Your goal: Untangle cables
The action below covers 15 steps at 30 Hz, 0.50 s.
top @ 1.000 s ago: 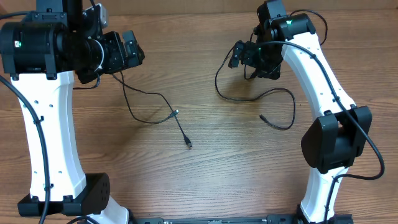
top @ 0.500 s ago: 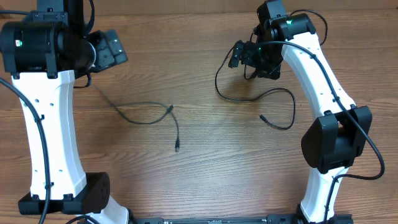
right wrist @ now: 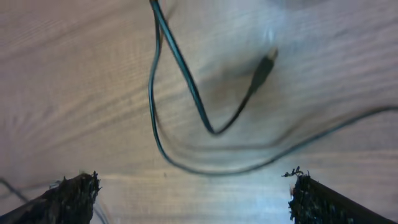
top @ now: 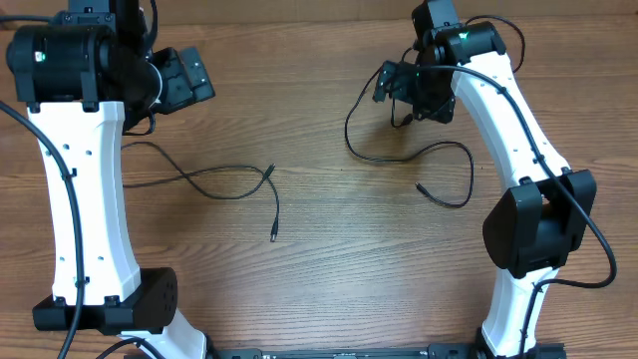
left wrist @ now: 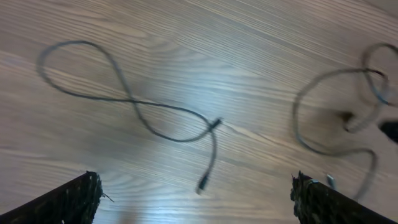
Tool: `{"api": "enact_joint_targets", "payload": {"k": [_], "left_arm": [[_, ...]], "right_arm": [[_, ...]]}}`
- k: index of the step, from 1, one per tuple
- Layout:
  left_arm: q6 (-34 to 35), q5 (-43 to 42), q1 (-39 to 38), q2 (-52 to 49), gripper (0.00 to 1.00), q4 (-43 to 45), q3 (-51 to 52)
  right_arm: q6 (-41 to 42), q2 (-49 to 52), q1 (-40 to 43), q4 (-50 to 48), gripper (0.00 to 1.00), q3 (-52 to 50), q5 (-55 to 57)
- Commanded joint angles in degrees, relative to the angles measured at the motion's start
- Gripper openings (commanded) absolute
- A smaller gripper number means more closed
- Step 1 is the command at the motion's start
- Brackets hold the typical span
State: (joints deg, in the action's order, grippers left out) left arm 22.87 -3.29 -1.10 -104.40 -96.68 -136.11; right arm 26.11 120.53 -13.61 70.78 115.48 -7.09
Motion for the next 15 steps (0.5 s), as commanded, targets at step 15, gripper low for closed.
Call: {"api": "enact_joint_targets", "payload": {"k": [15], "left_arm": [[-8.1, -16.3, -2.4, 0.3, 0.90, -0.1, 3.6]], "right_arm": [[-15.7, 2.3, -1.0, -9.4, 0.95, 0.0, 3.4]]}}
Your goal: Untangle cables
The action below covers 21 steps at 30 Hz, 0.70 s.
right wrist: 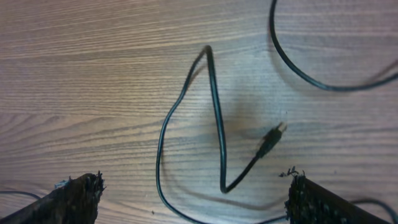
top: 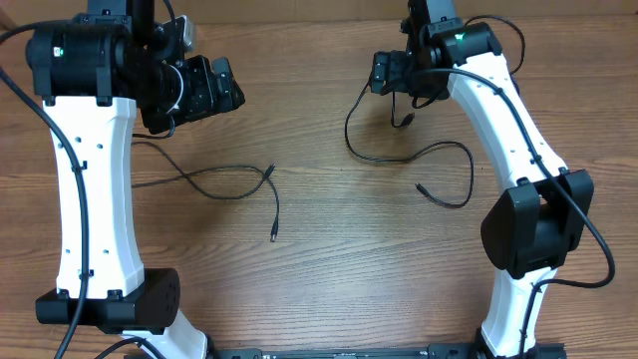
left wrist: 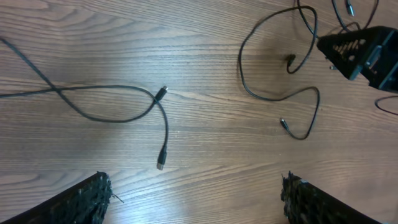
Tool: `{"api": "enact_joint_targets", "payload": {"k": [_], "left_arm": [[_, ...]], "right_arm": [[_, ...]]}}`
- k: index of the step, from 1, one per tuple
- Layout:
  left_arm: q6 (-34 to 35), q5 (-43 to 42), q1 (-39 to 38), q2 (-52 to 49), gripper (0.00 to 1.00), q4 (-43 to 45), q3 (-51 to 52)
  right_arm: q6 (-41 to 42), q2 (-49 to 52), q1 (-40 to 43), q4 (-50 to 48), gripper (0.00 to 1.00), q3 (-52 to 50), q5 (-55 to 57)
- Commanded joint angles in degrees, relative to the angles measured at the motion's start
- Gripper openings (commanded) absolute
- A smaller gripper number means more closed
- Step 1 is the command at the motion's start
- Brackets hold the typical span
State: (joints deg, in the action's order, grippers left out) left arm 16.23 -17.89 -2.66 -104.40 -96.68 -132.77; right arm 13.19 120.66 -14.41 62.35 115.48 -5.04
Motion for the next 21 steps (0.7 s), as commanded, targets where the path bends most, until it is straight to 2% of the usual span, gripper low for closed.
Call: {"api": "enact_joint_targets", "payload": {"k": [1, 4, 6, 11, 13, 19, 21], "left_arm": [[-1.4, -1.7, -1.2, 0.3, 0.90, -0.1, 0.3], [-1.5, -1.4, -1.8, 0.3, 0.90, -0.1, 0.3], [-1.5, -1.0, -1.9, 0.3, 1.00, -0.1, 0.3], [-1.5, -1.0, -1.9, 0.3, 1.00, -0.1, 0.3], [-1.5, -1.0, -1.9, 0.3, 1.00, -0.1, 0.3], [-1.5, -1.0, -1.9, 0.3, 1.00, -0.1, 0.3], [-1.5, -1.0, -1.9, 0.3, 1.00, -0.1, 0.3]], "right_arm": [[-2.8, 3.0, -0.3, -1.3, 0.91, 0.0, 1.1], [-2.8, 5.5, -0.3, -2.3, 0.85, 0.0, -1.1], [-2.8, 7.0, -0.4, -2.9, 0.74, 0.0, -1.2], [-1.0, 8.5, -0.4, -4.0, 0.57, 0.0, -1.2], [-1.0, 8.5, -0.4, -4.2, 0.48, 0.0, -1.2], [0.9, 8.3, -0.4, -3.3, 0.05, 0.3, -1.6], [1.2, 8.1, -0.4, -2.2, 0.04, 1.3, -2.8]]}}
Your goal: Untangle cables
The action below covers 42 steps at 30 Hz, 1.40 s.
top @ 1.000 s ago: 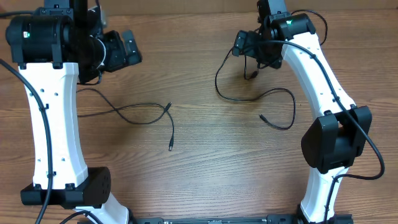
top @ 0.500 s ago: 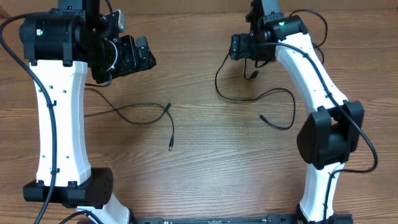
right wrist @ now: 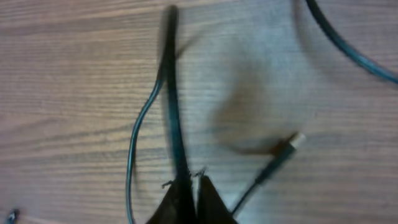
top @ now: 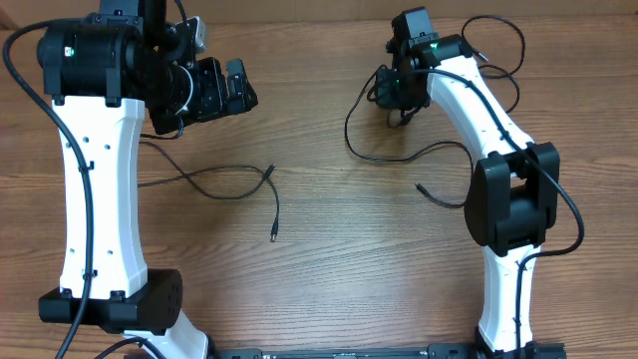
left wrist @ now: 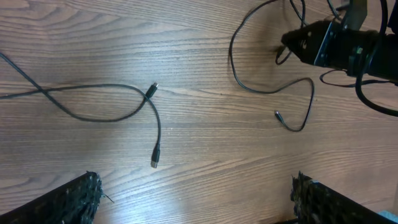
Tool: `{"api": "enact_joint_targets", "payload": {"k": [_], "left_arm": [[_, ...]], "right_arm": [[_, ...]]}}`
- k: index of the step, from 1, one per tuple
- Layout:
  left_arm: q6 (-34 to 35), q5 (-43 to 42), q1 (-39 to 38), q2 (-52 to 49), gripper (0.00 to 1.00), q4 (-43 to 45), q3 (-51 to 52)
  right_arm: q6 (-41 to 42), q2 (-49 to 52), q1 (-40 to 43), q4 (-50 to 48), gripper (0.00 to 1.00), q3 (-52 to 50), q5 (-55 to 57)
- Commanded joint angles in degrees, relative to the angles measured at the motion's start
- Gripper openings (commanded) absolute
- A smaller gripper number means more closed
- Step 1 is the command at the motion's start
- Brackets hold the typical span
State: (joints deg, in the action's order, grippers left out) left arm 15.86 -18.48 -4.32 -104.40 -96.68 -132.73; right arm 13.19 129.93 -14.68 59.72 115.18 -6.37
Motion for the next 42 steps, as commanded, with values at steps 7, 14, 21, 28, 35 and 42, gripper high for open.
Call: {"api": "enact_joint_targets", "payload": {"k": [7, 14, 21, 28, 35, 42], "left_arm": [[-1.1, -0.4, -0.2, 0.3, 1.00, -0.1, 0.2], [-1.1, -0.4, -0.2, 0.3, 1.00, -0.1, 0.2], [-1.1, -0.4, -0.2, 0.3, 1.00, -0.1, 0.2], [-1.1, -0.4, -0.2, 0.3, 1.00, 0.1, 0.2], [-0.1, -0.7, -0.2, 0.3, 1.00, 0.1, 0.2], [2.1, -6.8, -0.8, 0.1, 1.00, 0.2, 0.4]], "right_arm": [[1.8, -5.9, -0.1, 2.8, 0.04, 6.5, -6.6], [1.8, -16.9, -0.2, 2.7, 0.04, 8.5, -15.2], [1.8, -28.8, -1.7, 3.2, 0.04, 8.5, -18.0], [1.8, -36.5, -5.7, 3.8, 0.04, 8.5, -17.9], [1.8, -38.6, -8.2, 4.0, 0.04, 8.5, -17.9], [5.5, -38.6, -8.2, 5.0, 0.04, 8.4, -18.0]]}}
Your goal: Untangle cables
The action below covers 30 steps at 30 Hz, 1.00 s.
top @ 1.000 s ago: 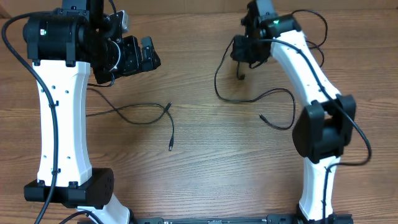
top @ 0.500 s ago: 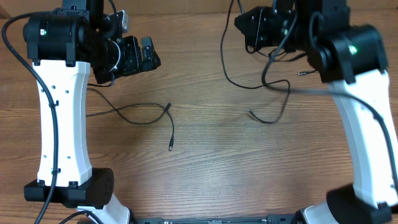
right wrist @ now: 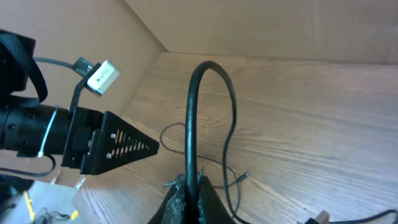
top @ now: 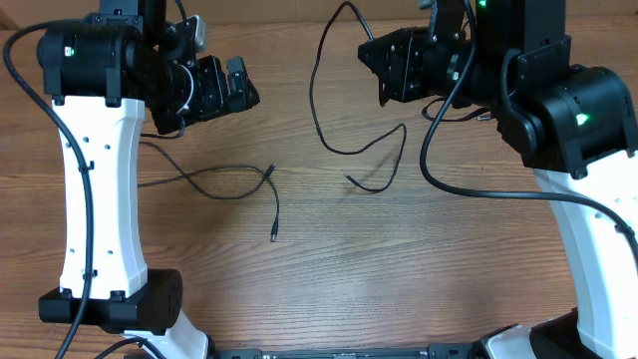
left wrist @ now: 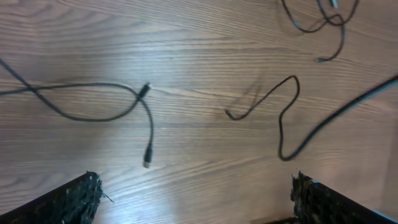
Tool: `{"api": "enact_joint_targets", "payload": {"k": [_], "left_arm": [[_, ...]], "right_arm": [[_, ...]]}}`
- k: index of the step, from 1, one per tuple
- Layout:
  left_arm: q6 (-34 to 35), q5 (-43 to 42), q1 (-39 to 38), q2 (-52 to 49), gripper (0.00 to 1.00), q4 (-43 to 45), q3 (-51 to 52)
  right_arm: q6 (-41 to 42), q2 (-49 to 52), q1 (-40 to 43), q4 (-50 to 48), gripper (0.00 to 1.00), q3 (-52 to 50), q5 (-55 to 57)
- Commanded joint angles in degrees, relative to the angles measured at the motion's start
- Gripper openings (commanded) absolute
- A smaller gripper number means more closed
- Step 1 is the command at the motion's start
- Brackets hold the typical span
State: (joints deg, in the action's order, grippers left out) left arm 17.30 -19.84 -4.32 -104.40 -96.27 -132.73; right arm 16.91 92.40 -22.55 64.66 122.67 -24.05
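Observation:
Two black cables. One lies flat at the table's left [top: 214, 184] [left wrist: 93, 115], its plug end [top: 273, 237] pointing to the front. My right gripper [top: 371, 50] [right wrist: 191, 186] is shut on the other cable [top: 321, 100] and holds it high; it arches over the fingers [right wrist: 198, 93] and hangs down, its tail [top: 374, 182] [left wrist: 283, 124] resting mid-table. The two cables lie apart. My left gripper [top: 239, 90] [left wrist: 196, 202] hovers open over the back left with nothing between its fingers.
The robot's own black wires loop at the back right [top: 493, 45]. A cardboard wall [right wrist: 280, 25] stands behind the table. The left arm's wrist [right wrist: 62, 137], with a small white tag [right wrist: 99, 76], is close to the raised cable.
My right gripper, then shut on the cable down at the table's back, now holds it raised high. The cable's tail has shifted left towards mid-table. The left arm has not moved.
Both grippers were open, the right low over its cable at the back, the left at the back left. The left then stood further right and higher. The right gripper then was shut on its cable at the table, and now holds it lifted.

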Motion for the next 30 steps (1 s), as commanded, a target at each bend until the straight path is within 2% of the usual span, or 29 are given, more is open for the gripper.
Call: {"api": "enact_joint_targets", "payload": {"k": [1, 5, 9, 11, 14, 17, 19, 22, 28, 30], "left_arm": [[-1.4, -6.8, -1.4, 0.0, 1.00, -0.4, 0.4], [-13.3, -9.8, -5.6, -0.1, 1.00, -0.5, 0.7], [-16.5, -9.5, -10.1, -0.2, 1.00, 1.0, 1.7], [-18.6, -8.5, -12.3, -0.2, 0.93, 3.7, 2.8], [-18.6, -4.3, -13.8, -0.2, 0.86, 7.3, 4.3], [-18.6, -1.4, -14.1, -0.2, 0.92, 10.6, 6.7], [-18.6, -1.5, -14.1, -0.2, 0.91, 12.6, 8.6], [-16.4, -3.3, -14.1, -0.2, 0.81, 18.0, 12.6], [-13.4, -7.2, -14.4, -0.2, 0.80, 28.2, 19.8], [-13.4, -9.2, -14.5, -0.3, 0.71, 29.1, 20.3]], "right_arm": [[2.1, -1.0, -0.3, 0.2, 0.04, 0.9, -0.3], [5.9, -1.0, -0.3, 0.1, 0.04, 0.9, -0.5], [7.3, -1.0, -0.3, -0.9, 0.04, 0.9, -3.6], [7.3, -1.0, -0.3, -1.5, 0.04, 0.9, -4.8], [7.3, -1.0, -0.2, -1.5, 0.04, 0.9, -4.8], [7.3, -1.0, -0.2, -1.1, 0.04, 0.9, -5.1], [7.3, -1.0, -0.2, -1.1, 0.04, 0.9, -5.7], [7.3, -1.0, -0.2, -1.3, 0.04, 0.9, -5.6], [7.1, -1.0, -0.2, -1.4, 0.04, 0.9, -5.6], [7.1, -1.0, -0.2, -1.1, 0.04, 0.9, -5.4]]}}
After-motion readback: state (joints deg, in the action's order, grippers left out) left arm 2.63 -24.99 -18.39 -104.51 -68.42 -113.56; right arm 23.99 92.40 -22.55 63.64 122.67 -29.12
